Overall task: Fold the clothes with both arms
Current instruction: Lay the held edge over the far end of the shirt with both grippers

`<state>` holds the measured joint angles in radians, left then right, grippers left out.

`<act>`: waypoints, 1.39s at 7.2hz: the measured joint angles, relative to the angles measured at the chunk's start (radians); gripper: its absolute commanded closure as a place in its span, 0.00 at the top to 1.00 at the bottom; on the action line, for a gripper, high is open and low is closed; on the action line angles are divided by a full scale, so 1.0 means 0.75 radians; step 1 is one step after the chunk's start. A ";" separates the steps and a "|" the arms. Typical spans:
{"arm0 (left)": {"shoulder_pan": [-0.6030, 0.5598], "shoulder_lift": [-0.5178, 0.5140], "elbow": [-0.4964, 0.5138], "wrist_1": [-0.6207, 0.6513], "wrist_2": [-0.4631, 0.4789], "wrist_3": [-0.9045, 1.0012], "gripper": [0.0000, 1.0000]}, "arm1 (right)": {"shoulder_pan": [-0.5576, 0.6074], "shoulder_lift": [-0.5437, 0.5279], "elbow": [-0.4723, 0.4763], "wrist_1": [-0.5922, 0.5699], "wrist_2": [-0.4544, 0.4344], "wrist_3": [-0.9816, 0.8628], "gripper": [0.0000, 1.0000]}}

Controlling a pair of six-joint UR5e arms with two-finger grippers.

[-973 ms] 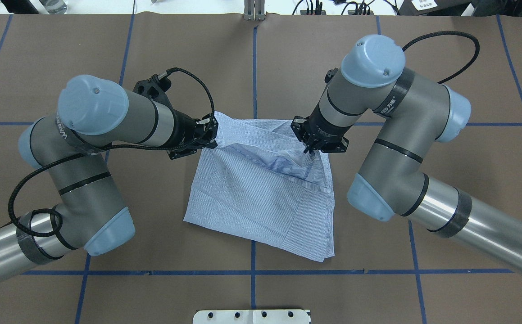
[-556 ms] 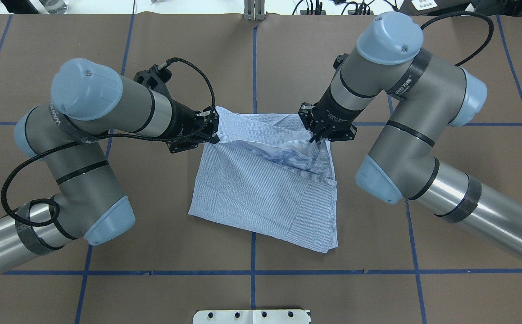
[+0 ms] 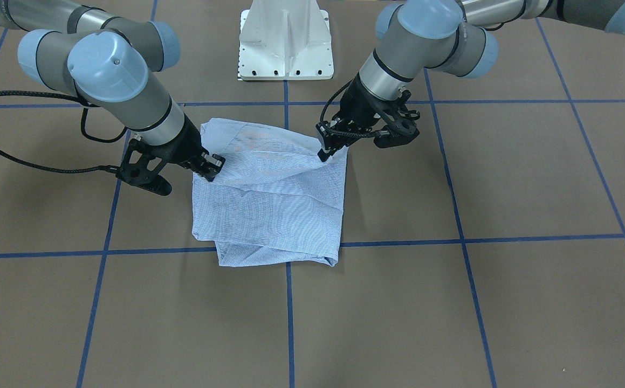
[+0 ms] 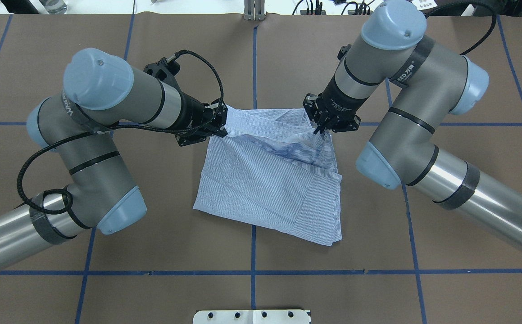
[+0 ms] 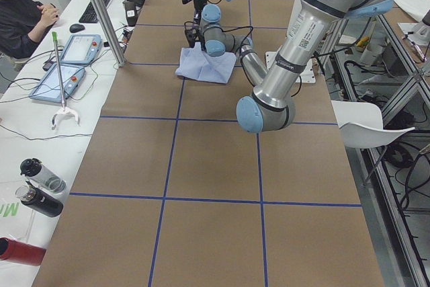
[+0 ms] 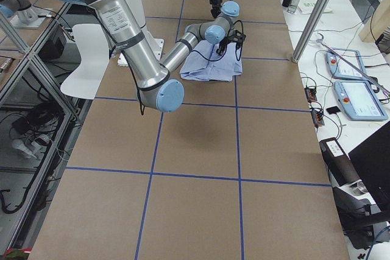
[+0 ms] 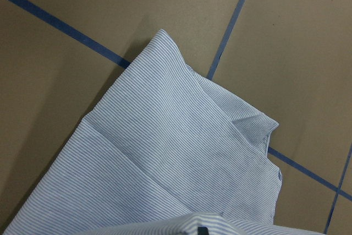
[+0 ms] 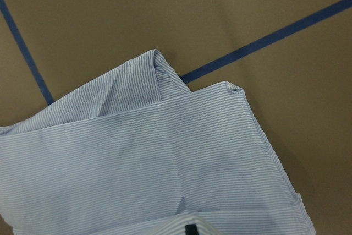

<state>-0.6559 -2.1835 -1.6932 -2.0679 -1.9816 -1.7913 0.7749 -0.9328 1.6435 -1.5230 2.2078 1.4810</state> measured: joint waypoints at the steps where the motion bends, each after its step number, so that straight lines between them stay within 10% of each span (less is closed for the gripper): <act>1: -0.001 -0.012 0.069 -0.060 0.003 -0.003 0.00 | 0.000 0.042 -0.067 0.001 0.000 -0.006 0.00; 8: -0.036 -0.071 0.342 -0.265 0.014 -0.003 0.00 | 0.002 0.081 -0.280 0.154 -0.007 -0.009 0.00; 9: -0.037 -0.073 0.345 -0.267 0.014 -0.003 0.00 | 0.003 0.078 -0.281 0.155 -0.006 -0.009 0.40; 10: -0.038 -0.076 0.345 -0.267 0.014 -0.003 0.51 | 0.003 0.077 -0.281 0.155 -0.005 -0.008 0.99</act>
<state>-0.6845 -2.2404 -1.4345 -2.2682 -1.9712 -1.7935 0.7774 -0.8752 1.4328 -1.4064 2.2038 1.4752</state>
